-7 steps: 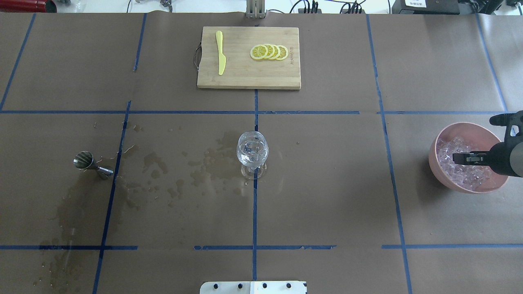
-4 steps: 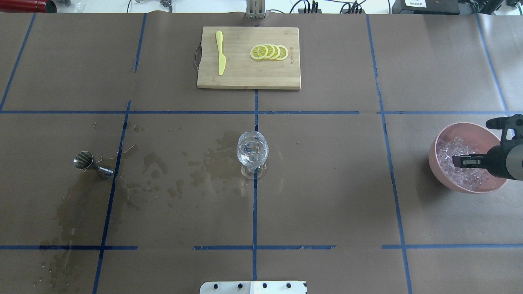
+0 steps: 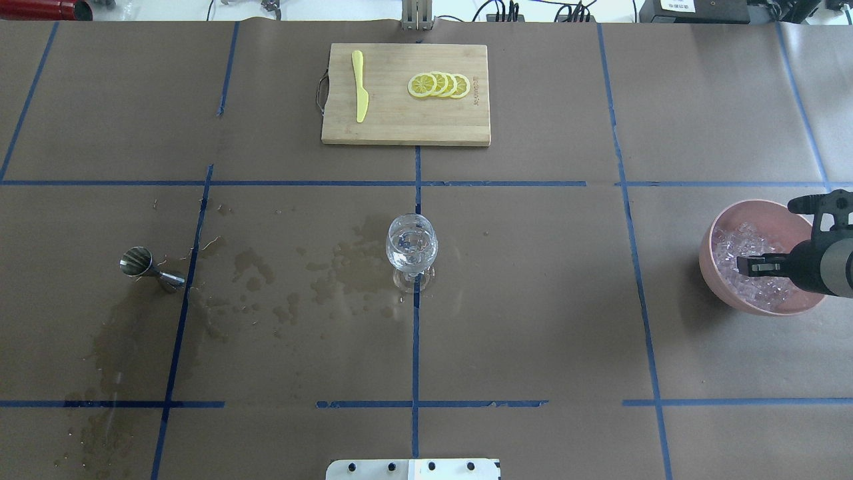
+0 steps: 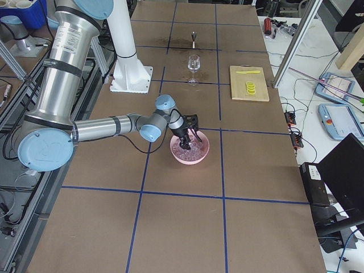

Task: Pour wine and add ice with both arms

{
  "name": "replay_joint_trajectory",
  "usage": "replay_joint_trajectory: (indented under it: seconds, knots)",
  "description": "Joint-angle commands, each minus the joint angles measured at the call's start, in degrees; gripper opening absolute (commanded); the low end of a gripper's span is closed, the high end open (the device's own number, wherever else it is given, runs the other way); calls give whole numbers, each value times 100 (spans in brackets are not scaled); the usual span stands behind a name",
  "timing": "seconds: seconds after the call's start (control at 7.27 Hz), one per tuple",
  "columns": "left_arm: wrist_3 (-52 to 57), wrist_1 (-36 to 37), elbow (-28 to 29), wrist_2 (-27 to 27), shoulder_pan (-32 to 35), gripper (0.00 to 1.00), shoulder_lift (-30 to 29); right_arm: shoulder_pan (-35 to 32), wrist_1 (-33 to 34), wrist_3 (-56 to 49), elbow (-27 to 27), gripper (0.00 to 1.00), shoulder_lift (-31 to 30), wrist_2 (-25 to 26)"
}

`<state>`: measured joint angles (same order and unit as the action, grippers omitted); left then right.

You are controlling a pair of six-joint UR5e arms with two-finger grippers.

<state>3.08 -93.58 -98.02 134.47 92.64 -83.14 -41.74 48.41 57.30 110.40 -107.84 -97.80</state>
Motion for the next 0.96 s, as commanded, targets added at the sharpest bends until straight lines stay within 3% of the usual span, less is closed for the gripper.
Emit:
replay_joint_trajectory:
  seconds: [0.0, 0.14, 0.41, 0.83]
  knots:
    - [0, -2, -7, 0, 0, 100, 0, 26, 1, 0, -36, 52, 0, 24]
    - [0, -2, -7, 0, 0, 100, 0, 26, 1, 0, -44, 46, 0, 24]
    - [0, -2, -7, 9, 0, 100, 0, 17, 1, -43, -45, 0, 0, 24]
    - [0, 6, -15, 9, 0, 100, 0, -36, 1, -166, 121, 0, -17, -46]
